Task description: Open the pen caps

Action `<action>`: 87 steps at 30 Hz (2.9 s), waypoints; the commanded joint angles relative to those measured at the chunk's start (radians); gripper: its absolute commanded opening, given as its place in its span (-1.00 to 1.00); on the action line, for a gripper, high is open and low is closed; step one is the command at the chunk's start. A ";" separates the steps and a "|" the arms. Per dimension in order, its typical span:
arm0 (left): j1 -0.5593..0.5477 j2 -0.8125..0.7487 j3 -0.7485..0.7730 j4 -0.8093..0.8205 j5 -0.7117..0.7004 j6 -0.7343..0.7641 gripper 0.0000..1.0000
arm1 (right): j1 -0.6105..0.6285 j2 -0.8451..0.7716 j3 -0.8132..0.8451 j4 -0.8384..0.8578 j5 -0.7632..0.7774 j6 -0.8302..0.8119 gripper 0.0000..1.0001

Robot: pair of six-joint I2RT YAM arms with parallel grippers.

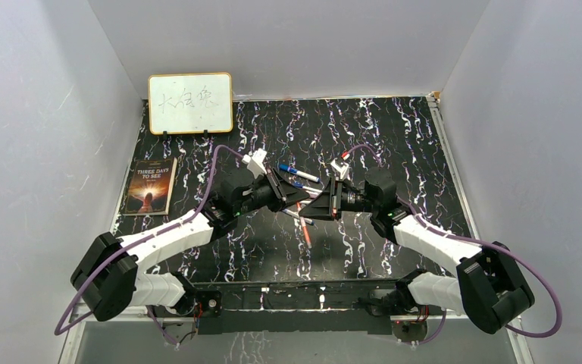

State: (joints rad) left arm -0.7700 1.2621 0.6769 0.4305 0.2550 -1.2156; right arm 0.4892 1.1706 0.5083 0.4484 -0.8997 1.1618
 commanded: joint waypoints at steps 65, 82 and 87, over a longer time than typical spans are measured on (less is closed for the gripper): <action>0.165 -0.030 0.058 -0.143 0.004 0.049 -1.00 | 0.195 -0.114 -0.087 -0.205 0.162 -0.136 -1.00; 0.377 -0.084 0.045 -0.430 0.160 0.186 -1.00 | 0.228 -0.128 -0.084 -0.298 0.229 -0.203 -1.00; 0.377 -0.188 -0.054 -0.547 0.180 0.208 -1.00 | 0.222 -0.062 0.060 -0.542 0.359 -0.389 -1.00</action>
State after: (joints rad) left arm -0.3939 1.1648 0.6796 0.0185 0.3798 -1.0473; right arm 0.7128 1.0672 0.4274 0.0753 -0.6537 0.9363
